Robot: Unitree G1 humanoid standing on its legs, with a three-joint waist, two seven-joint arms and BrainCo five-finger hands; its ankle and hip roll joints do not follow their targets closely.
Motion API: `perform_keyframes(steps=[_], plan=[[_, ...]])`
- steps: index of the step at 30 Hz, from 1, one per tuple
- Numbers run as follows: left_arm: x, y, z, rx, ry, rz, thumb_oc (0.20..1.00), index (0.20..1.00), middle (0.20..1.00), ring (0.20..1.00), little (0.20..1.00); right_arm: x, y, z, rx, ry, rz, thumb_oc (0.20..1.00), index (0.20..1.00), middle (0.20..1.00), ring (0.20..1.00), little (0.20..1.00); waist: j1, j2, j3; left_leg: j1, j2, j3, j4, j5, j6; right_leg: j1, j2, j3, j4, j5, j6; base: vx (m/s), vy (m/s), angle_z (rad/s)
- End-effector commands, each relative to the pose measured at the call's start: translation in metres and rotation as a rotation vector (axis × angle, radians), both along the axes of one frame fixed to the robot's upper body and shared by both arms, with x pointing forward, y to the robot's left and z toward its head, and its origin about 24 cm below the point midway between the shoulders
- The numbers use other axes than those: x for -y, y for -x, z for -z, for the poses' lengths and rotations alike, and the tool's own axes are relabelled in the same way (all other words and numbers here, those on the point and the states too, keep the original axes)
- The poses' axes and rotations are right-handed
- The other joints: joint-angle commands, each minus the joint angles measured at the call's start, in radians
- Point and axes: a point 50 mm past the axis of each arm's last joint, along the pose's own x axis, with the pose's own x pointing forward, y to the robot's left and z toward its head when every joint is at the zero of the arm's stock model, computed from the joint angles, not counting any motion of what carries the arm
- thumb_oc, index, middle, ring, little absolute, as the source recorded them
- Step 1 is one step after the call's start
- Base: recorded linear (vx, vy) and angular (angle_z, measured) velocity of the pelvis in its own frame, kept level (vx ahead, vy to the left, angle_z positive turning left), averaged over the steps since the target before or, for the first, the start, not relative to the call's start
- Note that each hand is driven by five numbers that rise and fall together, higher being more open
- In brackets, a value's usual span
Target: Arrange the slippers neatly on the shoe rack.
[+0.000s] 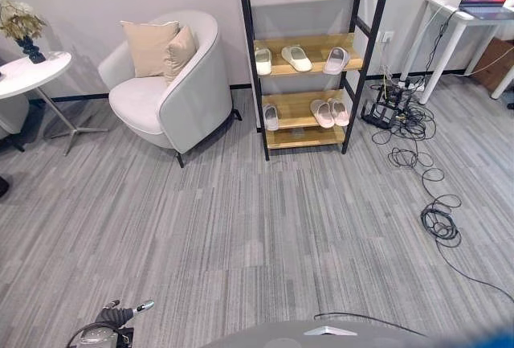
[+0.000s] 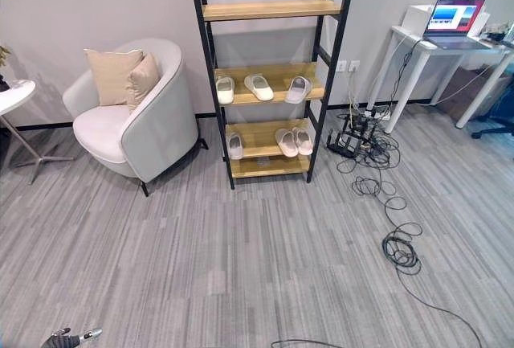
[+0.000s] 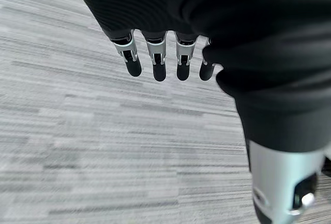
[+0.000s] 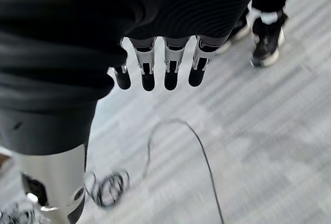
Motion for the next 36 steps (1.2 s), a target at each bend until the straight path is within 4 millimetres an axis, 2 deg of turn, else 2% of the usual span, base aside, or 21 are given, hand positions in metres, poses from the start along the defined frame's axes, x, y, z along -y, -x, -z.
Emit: perform_keyframes(steps=[1,2,3,4,9,12,15,23,28,29,33,34,36], plan=[[0.008,-0.002,0.004,0.018,0.015,-0.055,1.0,1.0,1.0,1.0,1.0,-0.031,-0.004,0.024,-0.004,-0.081,-0.017,1.0,1.0,1.0,1.0,1.0,-0.003,-0.054,0.001,0.013,0.006,-0.081,-0.026,-0.042,-0.093,0.064,-0.062,-0.013,-0.09,0.051,0.13,-0.01,0.004,0.03],[0.016,-0.001,0.008,0.004,0.037,-0.042,1.0,1.0,1.0,1.0,1.0,-0.046,-0.003,0.034,-0.033,-0.127,-0.049,1.0,1.0,1.0,1.0,1.0,-0.001,-0.054,0.002,0.012,0.006,-0.082,-0.026,-0.041,-0.092,0.064,-0.062,-0.013,-0.09,0.051,0.129,-0.01,0.004,0.04],[0.016,-0.001,0.008,0.004,0.036,-0.042,1.0,1.0,1.0,1.0,1.0,-0.046,-0.003,0.034,-0.034,-0.128,-0.049,1.0,1.0,1.0,1.0,1.0,-0.001,-0.055,0.002,0.012,0.006,-0.082,-0.026,-0.041,-0.092,0.064,-0.062,-0.013,-0.09,0.051,0.129,0.0,0.0,0.0],[0.035,0.005,0.018,-0.046,0.083,0.014,1.0,1.0,1.0,1.0,1.0,-0.076,0.003,0.052,-0.12,-0.219,-0.131,1.0,1.0,1.0,1.0,1.0,0.004,-0.058,0.002,0.012,0.006,-0.086,-0.026,-0.04,-0.09,0.066,-0.062,-0.016,-0.09,0.048,0.127,0.0,0.0,0.0],[0.066,0.01,0.03,-0.086,0.157,0.079,1.0,1.0,1.0,1.0,1.0,-0.104,0.004,0.065,-0.132,-0.299,-0.165,1.0,1.0,1.0,1.0,1.0,0.008,-0.062,0.0,0.015,0.006,-0.092,-0.026,-0.038,-0.089,0.071,-0.062,-0.02,-0.09,0.044,0.123,0.0,0.0,0.0],[0.081,0.007,0.035,-0.091,0.184,0.122,1.0,1.0,1.0,1.0,1.0,-0.114,0.004,0.07,-0.139,-0.327,-0.175,1.0,1.0,1.0,1.0,1.0,0.008,-0.062,0.002,0.016,0.005,-0.095,-0.026,-0.037,-0.088,0.073,-0.062,-0.023,-0.09,0.044,0.123,0.0,0.0,0.0],[0.1,0.005,0.039,-0.104,0.224,0.197,1.0,1.0,1.0,1.0,1.0,-0.134,-0.001,0.077,-0.142,-0.374,-0.241,1.0,1.0,1.0,1.0,1.0,0.007,-0.066,0.005,0.018,0.006,-0.097,-0.026,-0.036,-0.087,0.075,-0.062,-0.023,-0.09,0.044,0.121,0.0,-0.005,0.01],[0.117,-0.01,0.041,-0.101,0.225,0.363,1.0,1.0,1.0,1.0,1.0,-0.15,-0.012,0.082,-0.127,-0.409,-0.313,1.0,1.0,1.0,1.0,1.0,-0.01,-0.067,0.027,0.013,0.015,-0.083,-0.026,-0.033,-0.089,0.063,-0.055,-0.008,-0.09,0.051,0.114,0.0,-0.049,-0.02],[0.12,-0.026,0.038,-0.07,0.206,0.431,1.0,1.0,1.0,1.0,1.0,-0.152,-0.017,0.082,-0.121,-0.412,-0.336,1.0,1.0,1.0,1.0,1.0,-0.025,-0.067,0.047,0.012,0.025,-0.067,-0.026,-0.034,-0.093,0.054,-0.044,0.0,-0.09,0.053,0.107,0.01,-0.098,-0.05],[0.121,-0.037,0.035,-0.043,0.191,0.465,1.0,1.0,1.0,1.0,1.0,-0.15,-0.022,0.081,-0.11,-0.408,-0.349,1.0,1.0,1.0,1.0,1.0,-0.03,-0.068,0.072,0.014,0.037,-0.058,-0.018,-0.026,-0.092,0.045,-0.037,0.015,-0.071,0.047,0.094,0.02,-0.193,-0.07],[0.124,-0.051,0.032,0.004,0.185,0.496,1.0,1.0,1.0,1.0,1.0,-0.145,-0.024,0.079,-0.137,-0.39,-0.407,1.0,1.0,1.0,1.0,1.0,-0.031,-0.069,0.113,-0.064,0.043,-0.034,0.157,-0.068,-0.102,0.0,-0.041,0.028,0.043,-0.009,0.061,-0.01,-0.126,-0.15],[0.125,-0.054,0.031,0.011,0.184,0.504,1.0,1.0,1.0,1.0,1.0,-0.145,-0.025,0.079,-0.138,-0.387,-0.416,1.0,1.0,1.0,1.0,1.0,-0.028,-0.075,0.123,-0.106,0.044,-0.023,0.228,-0.064,-0.116,0.0,-0.044,0.026,0.061,-0.02,0.054,-0.01,-0.108,-0.18],[0.127,-0.065,0.028,0.042,0.17,0.523,1.0,1.0,1.0,1.0,1.0,-0.146,-0.029,0.079,-0.143,-0.381,-0.441,1.0,1.0,1.0,1.0,1.0,-0.016,-0.09,0.155,-0.214,0.061,-0.013,0.404,-0.007,-0.13,-0.001,-0.05,0.02,0.096,-0.033,0.038,0.0,-0.133,-0.09]])
